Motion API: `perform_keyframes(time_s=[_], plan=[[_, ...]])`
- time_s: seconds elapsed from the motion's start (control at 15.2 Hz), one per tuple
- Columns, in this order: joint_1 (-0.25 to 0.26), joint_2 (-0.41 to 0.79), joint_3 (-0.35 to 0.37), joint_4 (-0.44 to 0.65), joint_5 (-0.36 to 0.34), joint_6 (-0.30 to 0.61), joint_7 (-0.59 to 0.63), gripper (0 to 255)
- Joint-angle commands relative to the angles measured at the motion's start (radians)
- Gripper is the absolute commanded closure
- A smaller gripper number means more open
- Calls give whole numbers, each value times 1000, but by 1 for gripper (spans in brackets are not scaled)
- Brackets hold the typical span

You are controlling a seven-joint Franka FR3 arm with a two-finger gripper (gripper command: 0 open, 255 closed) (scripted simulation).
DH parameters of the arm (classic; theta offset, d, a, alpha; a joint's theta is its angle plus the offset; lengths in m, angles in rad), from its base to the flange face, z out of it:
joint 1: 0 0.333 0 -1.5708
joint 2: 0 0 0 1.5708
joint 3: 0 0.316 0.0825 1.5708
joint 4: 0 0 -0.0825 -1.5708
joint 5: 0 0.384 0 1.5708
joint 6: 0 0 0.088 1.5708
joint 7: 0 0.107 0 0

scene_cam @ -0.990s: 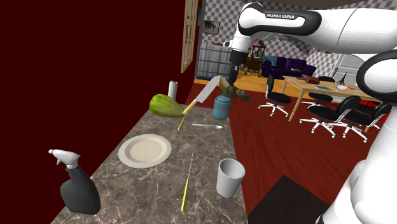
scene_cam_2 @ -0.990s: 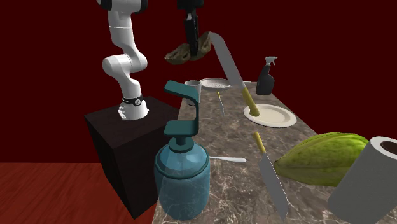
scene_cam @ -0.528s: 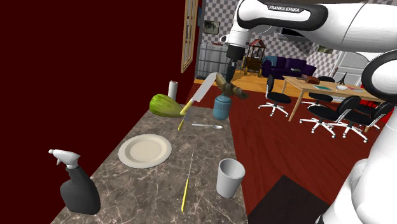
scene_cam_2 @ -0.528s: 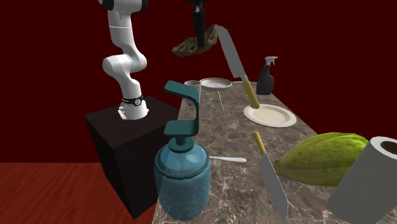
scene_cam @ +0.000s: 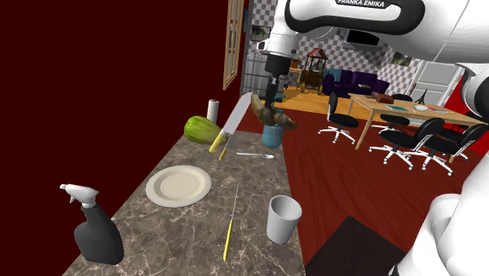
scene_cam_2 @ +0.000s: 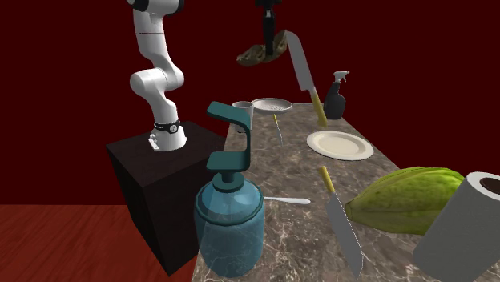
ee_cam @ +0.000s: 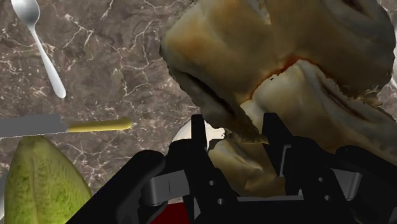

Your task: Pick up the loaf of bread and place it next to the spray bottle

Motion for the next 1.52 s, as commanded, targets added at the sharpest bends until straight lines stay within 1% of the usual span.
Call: perform_keyframes(time_s=[0.0,0.4,0.79,1.12,1.45], plan=[[24,-2,23,-13,-2,16,47,255],[96,9,94,-2,-8,32,189,255],[171,58,162,57,-21,37,332,255],[238,131,214,148,-43,28,450,255],[315,237,258,289,-78,1,566,255]])
